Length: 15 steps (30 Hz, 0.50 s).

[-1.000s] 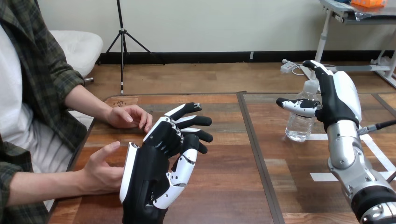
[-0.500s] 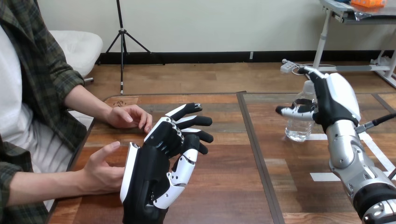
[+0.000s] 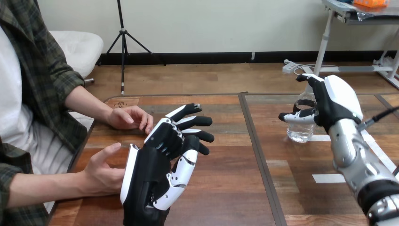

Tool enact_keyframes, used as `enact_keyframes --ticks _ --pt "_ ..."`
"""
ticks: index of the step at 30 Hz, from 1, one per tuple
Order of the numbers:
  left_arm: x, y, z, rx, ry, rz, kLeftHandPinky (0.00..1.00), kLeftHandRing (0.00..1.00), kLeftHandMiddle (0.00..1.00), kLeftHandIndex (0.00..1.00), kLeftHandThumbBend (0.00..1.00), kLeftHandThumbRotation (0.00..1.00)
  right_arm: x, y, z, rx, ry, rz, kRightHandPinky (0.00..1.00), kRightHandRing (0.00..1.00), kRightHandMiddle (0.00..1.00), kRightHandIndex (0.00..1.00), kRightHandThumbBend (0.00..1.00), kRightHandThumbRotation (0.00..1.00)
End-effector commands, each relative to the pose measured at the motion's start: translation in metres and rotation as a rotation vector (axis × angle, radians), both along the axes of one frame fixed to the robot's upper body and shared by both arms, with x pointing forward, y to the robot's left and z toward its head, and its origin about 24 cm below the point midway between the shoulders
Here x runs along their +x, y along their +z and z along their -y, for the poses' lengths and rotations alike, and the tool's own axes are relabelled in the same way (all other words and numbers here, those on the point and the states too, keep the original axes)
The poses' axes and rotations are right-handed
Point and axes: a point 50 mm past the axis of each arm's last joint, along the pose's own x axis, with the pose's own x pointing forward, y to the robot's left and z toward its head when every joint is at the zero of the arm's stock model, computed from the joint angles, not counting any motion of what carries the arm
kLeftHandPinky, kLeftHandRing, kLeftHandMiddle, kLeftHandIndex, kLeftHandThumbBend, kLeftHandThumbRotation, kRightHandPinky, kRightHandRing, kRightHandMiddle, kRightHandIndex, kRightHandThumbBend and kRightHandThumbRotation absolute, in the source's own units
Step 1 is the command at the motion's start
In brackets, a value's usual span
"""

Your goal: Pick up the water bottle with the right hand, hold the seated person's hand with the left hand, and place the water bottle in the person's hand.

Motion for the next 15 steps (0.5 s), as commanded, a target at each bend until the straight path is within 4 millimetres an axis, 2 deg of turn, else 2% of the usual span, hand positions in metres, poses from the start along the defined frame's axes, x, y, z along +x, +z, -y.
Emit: enact_keyframes --ticks 1,9,15 --pt "0.0066 0.0176 0.0044 -0.037 -0.005 0.083 0.47 0.59 0.68 0.75 0.25 0.42 0.019 0.0357 -0.0024 -0.062 0.022 0.059 1.0 0.98 0.9 0.84 0.72 0.09" --pt "0.0068 0.0178 0.0046 -0.033 0.001 0.088 0.47 0.58 0.68 0.75 0.25 0.42 0.0198 0.0346 -0.001 -0.096 0.027 0.017 1.0 0.97 0.89 0.83 0.7 0.08" --pt "0.0068 0.0176 0.0048 -0.032 0.002 0.091 0.47 0.58 0.68 0.75 0.25 0.42 0.02 0.0335 0.0002 -0.097 0.015 -0.003 0.92 0.9 0.86 0.8 0.7 0.06"
